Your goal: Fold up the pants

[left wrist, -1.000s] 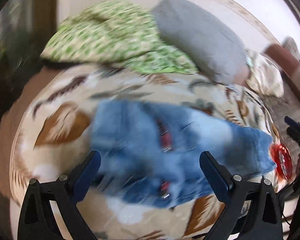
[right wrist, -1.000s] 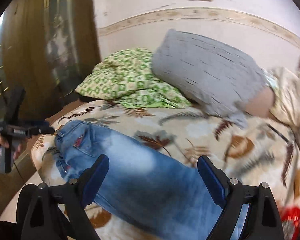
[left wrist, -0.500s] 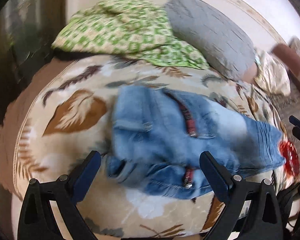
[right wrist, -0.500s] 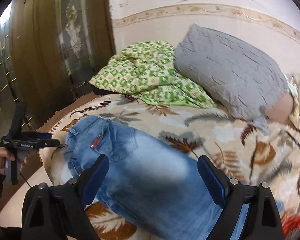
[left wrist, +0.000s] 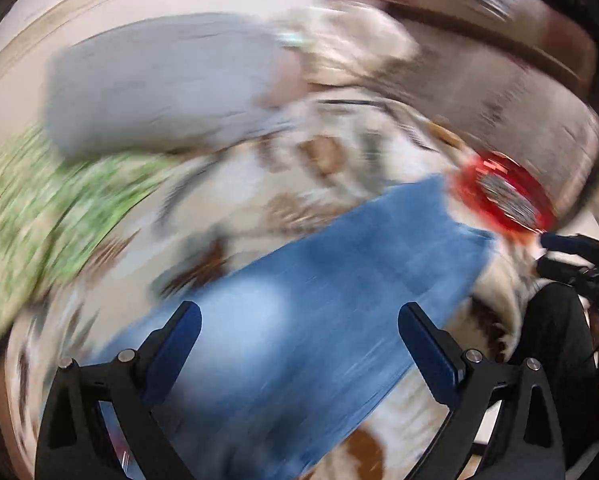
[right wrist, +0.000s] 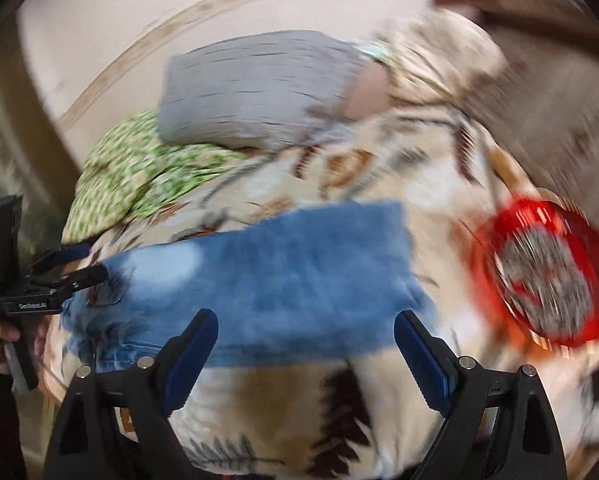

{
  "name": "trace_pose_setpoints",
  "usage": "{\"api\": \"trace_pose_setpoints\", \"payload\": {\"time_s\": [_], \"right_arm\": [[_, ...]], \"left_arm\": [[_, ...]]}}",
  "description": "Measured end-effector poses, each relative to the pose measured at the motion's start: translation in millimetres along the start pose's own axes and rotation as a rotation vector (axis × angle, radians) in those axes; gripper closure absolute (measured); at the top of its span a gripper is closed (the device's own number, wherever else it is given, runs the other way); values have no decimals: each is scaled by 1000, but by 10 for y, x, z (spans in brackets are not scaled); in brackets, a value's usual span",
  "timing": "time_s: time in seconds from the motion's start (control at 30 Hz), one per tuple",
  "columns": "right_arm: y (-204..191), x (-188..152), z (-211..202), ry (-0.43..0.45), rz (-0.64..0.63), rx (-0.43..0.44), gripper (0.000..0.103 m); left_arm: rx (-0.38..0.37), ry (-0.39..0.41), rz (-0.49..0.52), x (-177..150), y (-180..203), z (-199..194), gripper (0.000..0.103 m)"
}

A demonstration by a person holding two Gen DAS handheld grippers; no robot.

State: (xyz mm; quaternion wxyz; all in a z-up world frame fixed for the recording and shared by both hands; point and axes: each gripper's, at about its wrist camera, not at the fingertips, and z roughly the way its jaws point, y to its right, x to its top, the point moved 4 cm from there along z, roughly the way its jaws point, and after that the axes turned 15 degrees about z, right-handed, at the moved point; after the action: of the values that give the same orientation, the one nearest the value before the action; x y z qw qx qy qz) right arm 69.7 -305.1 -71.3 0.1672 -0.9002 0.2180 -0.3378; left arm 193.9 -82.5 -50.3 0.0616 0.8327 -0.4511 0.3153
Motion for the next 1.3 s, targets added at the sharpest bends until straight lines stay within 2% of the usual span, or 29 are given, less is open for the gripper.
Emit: {"api": "trace_pose_setpoints", "payload": {"time_s": [0.17,0.27,0.37,0.43,0.5,0.63,0.77,0.8,0.87,0.9,0.97,1.17,1.3], "right_arm": [[424,-57,78,-25,187,21,12],[607,-82,193,-35,301,72,12],[736,-70,324,-20,384,105,12],[776,-44,447,-15,410,115,12],[800,-30,548,-14,420,92,12],[921,-40,813,-38,500,107,12],[914,14,907,13,508,93,12],[895,34,937,23,506,86,16],[891,58,1000,38,502,66,55],[906,49,1060,17,521,108,83],[906,16,1105,9,517,126,83],[770,-74,983,79,359,50,84],[759,-117,992,94,324,35,84]], "left_arm": [[-147,-24,215,792,412,429,4],[-208,-36,315,1127,632,633,4],[-257,-63,398,1327,779,834,4],[-298,-85,450,1438,857,965,4],[-307,-87,476,1497,881,1015,4],[-312,-92,471,1522,770,1091,4],[-314,-127,464,1484,635,1214,4],[-318,-138,464,1479,613,1252,4],[-327,-160,467,1495,604,1335,4],[-334,-167,469,1502,610,1363,4],[-367,-180,495,1556,684,1435,4],[-491,-213,663,1679,1105,1615,4],[-517,-286,736,1704,1307,1845,4]]}}
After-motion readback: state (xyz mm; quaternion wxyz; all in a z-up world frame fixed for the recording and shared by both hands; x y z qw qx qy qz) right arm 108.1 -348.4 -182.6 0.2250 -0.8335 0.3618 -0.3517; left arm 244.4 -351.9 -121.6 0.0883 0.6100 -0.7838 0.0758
